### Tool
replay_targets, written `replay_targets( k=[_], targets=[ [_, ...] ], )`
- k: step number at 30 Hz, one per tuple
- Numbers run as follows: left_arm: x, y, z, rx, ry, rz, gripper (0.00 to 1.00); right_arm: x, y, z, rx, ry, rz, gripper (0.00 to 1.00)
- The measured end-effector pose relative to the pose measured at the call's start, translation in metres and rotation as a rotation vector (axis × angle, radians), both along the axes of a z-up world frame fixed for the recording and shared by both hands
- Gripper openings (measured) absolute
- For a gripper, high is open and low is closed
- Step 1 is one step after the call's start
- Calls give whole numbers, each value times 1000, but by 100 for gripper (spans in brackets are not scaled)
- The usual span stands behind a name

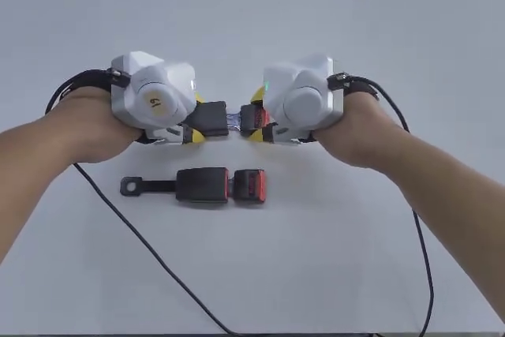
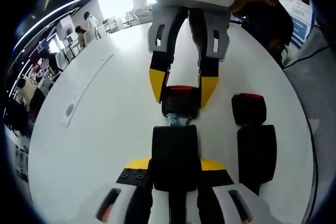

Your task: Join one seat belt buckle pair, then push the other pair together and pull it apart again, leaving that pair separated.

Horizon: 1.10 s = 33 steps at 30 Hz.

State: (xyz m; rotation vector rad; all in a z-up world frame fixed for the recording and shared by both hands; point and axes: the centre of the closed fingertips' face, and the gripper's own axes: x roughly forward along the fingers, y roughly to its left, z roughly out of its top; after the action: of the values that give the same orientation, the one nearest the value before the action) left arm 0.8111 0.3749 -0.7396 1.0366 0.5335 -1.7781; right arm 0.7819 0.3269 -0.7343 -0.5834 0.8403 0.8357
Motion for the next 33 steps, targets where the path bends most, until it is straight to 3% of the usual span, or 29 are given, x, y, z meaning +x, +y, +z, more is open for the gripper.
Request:
replay_targets(
  k=[13, 33],
  targets=[
    [0, -1, 0, 6, -9, -18, 31, 12, 20, 1, -10, -4, 19, 27],
    [-1, -1, 0, 8, -7, -12, 32, 13, 23, -1, -3, -12, 26, 26]
  ],
)
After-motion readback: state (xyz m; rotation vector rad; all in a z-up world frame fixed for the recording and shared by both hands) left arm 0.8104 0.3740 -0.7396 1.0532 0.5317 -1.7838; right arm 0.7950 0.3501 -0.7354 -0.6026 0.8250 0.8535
